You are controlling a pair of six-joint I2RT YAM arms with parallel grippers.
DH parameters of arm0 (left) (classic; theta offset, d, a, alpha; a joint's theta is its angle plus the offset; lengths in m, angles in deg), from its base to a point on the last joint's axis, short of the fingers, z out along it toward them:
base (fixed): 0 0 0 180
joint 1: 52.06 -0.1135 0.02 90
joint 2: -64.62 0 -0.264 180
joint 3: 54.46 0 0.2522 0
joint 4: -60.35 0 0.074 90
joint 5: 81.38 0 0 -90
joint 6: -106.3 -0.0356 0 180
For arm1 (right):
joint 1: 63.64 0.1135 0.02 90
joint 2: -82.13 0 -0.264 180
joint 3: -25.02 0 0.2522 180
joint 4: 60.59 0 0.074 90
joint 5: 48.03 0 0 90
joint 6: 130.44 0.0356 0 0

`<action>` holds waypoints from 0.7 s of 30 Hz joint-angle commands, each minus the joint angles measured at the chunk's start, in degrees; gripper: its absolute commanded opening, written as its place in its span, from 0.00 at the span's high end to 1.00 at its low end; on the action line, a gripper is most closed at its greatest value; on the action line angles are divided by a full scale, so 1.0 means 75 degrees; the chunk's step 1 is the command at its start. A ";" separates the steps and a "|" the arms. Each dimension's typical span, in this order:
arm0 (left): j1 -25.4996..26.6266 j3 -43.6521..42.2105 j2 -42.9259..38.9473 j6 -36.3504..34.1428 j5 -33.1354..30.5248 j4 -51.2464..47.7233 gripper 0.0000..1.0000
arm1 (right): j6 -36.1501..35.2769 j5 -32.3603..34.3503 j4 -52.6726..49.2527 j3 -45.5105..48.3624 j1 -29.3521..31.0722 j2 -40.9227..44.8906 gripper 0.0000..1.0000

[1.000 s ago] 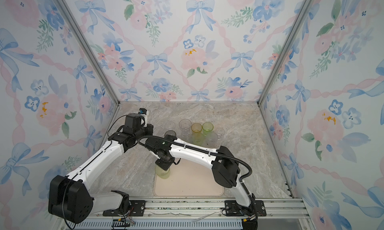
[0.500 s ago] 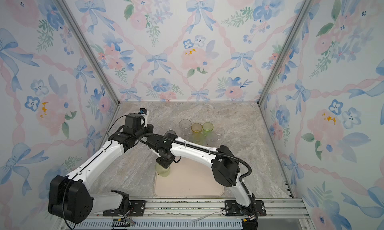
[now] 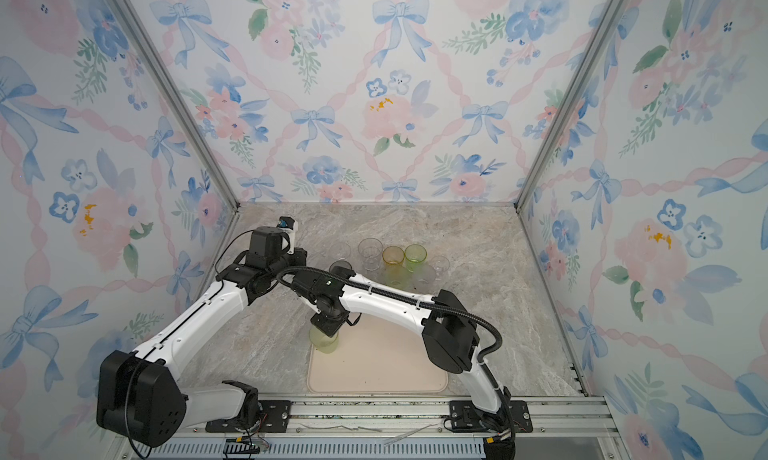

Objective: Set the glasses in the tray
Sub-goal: 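Lower the light green glass onto the tray and open the right gripper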

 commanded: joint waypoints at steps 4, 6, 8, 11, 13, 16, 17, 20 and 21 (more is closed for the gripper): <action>-0.0034 0.0058 -0.0122 -0.0189 0.0068 -0.0040 0.72 | 0.0113 -0.0080 0.0029 -0.0254 -0.0134 -0.0185 0.93; -0.0043 0.0058 -0.0125 -0.0201 0.0059 -0.0052 0.72 | 0.0133 -0.0079 0.0036 -0.0260 -0.0161 -0.0195 0.93; -0.0034 0.0052 -0.0127 -0.0201 0.0060 -0.0054 0.72 | 0.0129 -0.0079 0.0021 -0.0285 -0.0166 -0.0218 0.92; -0.0035 0.0067 -0.0117 -0.0206 0.0073 -0.0054 0.72 | 0.0105 -0.0111 0.0002 -0.0329 -0.0167 -0.0253 0.89; -0.0034 0.0058 -0.0110 -0.0213 0.0063 -0.0054 0.72 | 0.0104 -0.0134 -0.0002 -0.0339 -0.0158 -0.0253 0.86; -0.0041 0.0055 -0.0109 -0.0213 0.0070 -0.0054 0.72 | 0.0091 -0.0173 0.0001 -0.0344 -0.0162 -0.0253 0.82; -0.0040 0.0055 -0.0099 -0.0213 0.0066 -0.0051 0.72 | 0.0095 -0.0175 -0.0001 -0.0353 -0.0165 -0.0253 0.82; -0.0046 0.0056 -0.0102 -0.0207 0.0069 -0.0054 0.72 | 0.0103 -0.0217 0.0000 -0.0376 -0.0162 -0.0271 0.80; -0.0044 0.0051 -0.0099 -0.0213 0.0076 -0.0054 0.72 | 0.0103 -0.0229 -0.0021 -0.0396 -0.0166 -0.0287 0.79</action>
